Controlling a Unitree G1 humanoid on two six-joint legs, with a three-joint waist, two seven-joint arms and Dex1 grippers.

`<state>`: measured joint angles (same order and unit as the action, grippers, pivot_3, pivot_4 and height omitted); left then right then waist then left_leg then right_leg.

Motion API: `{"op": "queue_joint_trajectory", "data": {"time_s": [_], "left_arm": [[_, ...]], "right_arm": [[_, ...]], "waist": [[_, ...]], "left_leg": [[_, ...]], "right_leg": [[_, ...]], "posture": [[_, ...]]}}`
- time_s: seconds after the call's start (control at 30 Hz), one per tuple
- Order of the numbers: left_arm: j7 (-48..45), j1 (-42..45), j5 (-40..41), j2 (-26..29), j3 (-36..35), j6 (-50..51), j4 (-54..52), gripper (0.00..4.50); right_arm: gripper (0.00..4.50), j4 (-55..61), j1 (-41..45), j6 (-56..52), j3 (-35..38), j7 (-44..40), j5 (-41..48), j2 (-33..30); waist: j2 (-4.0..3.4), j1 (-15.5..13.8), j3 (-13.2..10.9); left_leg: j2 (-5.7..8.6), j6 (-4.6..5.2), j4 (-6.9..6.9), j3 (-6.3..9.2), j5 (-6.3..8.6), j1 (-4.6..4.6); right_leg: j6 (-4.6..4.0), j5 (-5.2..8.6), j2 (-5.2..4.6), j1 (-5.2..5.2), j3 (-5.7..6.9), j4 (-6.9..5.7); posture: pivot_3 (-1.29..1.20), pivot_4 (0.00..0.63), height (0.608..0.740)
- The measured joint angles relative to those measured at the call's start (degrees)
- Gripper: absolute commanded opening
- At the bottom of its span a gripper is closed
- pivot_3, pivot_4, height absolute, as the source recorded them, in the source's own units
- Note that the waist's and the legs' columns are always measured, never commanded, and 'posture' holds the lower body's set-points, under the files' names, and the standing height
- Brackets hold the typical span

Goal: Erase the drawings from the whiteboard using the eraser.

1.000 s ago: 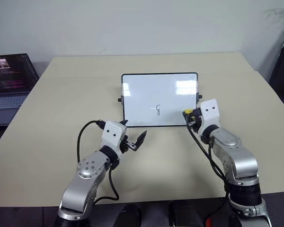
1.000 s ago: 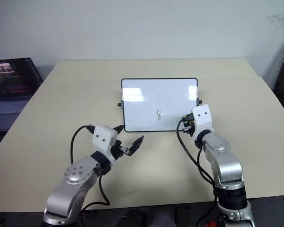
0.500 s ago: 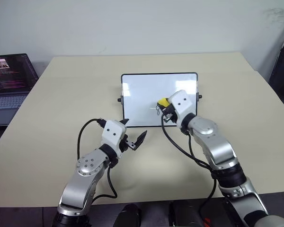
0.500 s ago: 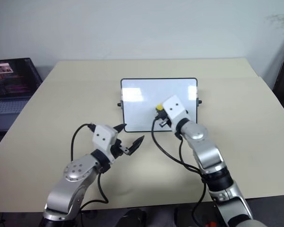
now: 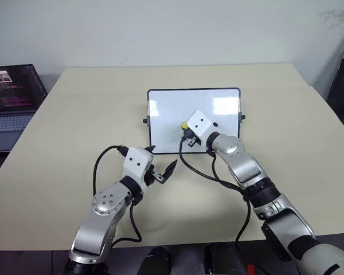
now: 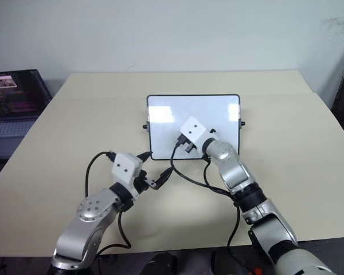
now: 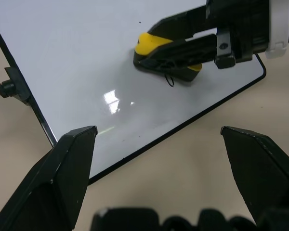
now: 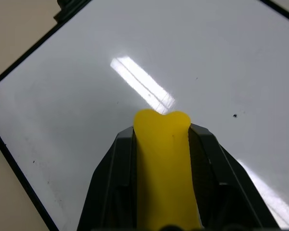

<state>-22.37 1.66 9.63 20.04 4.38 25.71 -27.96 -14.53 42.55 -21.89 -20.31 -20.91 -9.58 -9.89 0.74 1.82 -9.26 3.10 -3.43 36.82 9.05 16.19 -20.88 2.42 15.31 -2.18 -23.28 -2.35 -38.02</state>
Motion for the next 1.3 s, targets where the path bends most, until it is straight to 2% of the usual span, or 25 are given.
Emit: {"op": "queue_joint_trajectory", "data": {"time_s": [0.47,0.73,1.0,1.3], "left_arm": [[0.47,0.5,0.04,-0.02,0.05,0.57,-0.98,4.5],[0.44,1.23,0.07,-0.06,0.4,1.18,-1.0,4.5],[0.28,1.51,0.3,-0.01,0.82,1.41,-1.0,4.5],[0.22,3.57,0.39,0.01,0.9,1.5,-0.91,4.5]], "right_arm": [[1.14,5.08,-4.19,-4.65,-0.01,-1.28,-0.87,-0.47],[1.14,14.28,-12.92,-8.51,1.16,-2.77,-0.86,-6.64],[1.14,15.58,-14.45,-10.16,3.63,-2.77,-0.39,-9.39],[1.14,16.53,-9.97,-7.42,8.41,-0.28,4.44,-0.43]], "waist": [[0.01,-0.02,0.02],[0.07,-0.29,0.06],[0.07,-0.23,0.06],[0.05,0.17,0.03]], "left_leg": [[0.0,0.02,0.05,0.03,0.01,0.04],[0.04,0.13,0.11,0.04,0.06,0.08],[0.04,0.19,0.14,-0.04,-0.05,0.11],[-0.03,0.09,0.07,-0.01,-0.1,0.07]], "right_leg": [[0.0,0.0,0.0,0.04,0.02,-0.07],[0.02,0.0,-0.01,0.14,0.03,-0.04],[0.05,-0.13,0.02,0.21,0.07,-0.06],[0.0,-0.17,0.03,0.06,0.0,-0.06]], "posture": [[0.0,0.15,0.74],[0.0,0.15,0.74],[0.0,0.15,0.74],[0.0,0.15,0.74]]}}
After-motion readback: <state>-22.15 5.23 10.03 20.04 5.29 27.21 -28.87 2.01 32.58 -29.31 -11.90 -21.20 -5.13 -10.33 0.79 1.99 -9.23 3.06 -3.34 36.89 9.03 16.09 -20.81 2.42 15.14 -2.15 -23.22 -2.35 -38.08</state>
